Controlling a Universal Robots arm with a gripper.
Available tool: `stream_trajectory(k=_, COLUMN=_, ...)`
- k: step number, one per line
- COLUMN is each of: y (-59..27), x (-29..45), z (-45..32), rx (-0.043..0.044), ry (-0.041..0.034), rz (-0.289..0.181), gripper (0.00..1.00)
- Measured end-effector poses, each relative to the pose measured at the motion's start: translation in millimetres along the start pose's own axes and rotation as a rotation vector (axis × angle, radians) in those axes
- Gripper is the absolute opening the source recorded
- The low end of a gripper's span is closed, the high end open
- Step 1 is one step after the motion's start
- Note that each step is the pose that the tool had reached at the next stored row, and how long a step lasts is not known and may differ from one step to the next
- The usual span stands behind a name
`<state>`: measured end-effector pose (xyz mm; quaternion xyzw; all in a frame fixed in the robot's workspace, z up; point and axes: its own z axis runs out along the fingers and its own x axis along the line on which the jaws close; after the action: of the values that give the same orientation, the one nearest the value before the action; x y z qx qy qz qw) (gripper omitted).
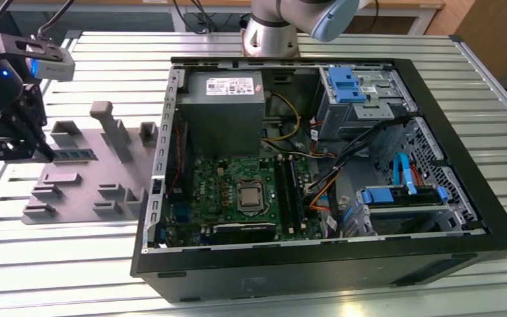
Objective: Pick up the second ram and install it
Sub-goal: 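Pick up the second ram and move it above second insertion slot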
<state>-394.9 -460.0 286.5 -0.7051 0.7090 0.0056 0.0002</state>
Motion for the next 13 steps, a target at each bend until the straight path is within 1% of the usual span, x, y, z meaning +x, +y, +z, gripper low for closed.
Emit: stream_trajectory(k=13, y=0.1, x=-0.1, z=-4.9, rx=0.0001, ry=-0.0001, rz=0.000, gripper=0.14)
